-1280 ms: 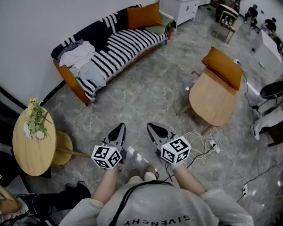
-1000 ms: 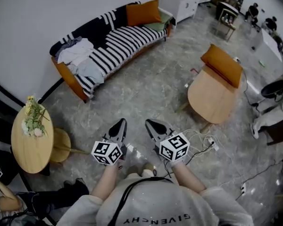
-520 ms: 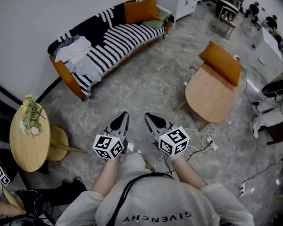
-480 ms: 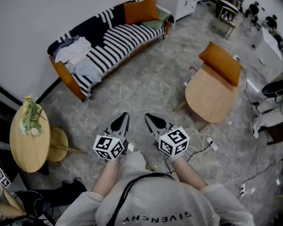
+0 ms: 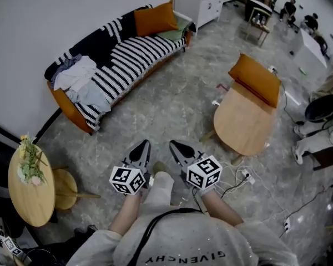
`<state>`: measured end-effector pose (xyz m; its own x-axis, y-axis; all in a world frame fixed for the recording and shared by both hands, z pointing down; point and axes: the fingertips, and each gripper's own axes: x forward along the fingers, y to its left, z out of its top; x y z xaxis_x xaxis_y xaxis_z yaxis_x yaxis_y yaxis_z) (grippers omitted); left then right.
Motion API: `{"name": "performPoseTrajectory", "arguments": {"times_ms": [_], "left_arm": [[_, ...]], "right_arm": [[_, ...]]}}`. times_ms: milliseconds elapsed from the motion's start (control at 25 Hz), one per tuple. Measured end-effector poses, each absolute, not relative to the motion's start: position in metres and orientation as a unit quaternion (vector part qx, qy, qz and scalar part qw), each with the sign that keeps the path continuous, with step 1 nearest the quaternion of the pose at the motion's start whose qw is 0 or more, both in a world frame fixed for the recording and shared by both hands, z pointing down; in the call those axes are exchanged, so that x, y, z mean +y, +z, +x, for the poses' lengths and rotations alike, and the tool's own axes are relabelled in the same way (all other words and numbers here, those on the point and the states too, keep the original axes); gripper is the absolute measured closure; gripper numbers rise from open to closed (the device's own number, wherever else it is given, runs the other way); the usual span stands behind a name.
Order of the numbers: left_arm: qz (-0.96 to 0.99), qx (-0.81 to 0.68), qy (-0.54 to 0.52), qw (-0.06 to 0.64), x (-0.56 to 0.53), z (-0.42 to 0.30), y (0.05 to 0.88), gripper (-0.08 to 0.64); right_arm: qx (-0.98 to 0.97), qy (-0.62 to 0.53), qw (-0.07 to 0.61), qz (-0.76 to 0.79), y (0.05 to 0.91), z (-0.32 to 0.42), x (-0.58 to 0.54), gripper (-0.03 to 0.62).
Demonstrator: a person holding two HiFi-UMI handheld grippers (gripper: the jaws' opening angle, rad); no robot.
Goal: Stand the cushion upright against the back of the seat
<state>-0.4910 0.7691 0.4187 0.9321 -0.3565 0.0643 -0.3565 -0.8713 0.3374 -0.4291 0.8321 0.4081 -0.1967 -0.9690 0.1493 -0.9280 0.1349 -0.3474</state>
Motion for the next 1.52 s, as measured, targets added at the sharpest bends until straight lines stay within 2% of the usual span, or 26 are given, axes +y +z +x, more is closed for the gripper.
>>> {"name": "performPoseTrajectory", "arguments": {"times_ms": [360,680,1080,1520], "left_arm": [[0.973,-0.156,-0.009,0.171,0.653,-0.420,0.410,0.537],[0.972,-0.150,-0.003,0.179,0.569,-0.382,0.418,0.537],[0.970,-0.138,0.009,0.199,0.524,-0.348,0.433,0.537],[0.971,-0.151,0.010,0.186,0.430,-0.280,0.436,0.537]], "right_arm": [[0.741,-0.201,0.039,-0.640,0.413,-0.366,0.721,0.574],[0.754,-0.205,0.039,-0.623,0.418,-0.345,0.625,0.574],[0.745,-0.230,0.048,-0.625,0.432,-0.307,0.581,0.574],[0.758,-0.224,0.051,-0.610,0.441,-0.239,0.481,0.574]]}}
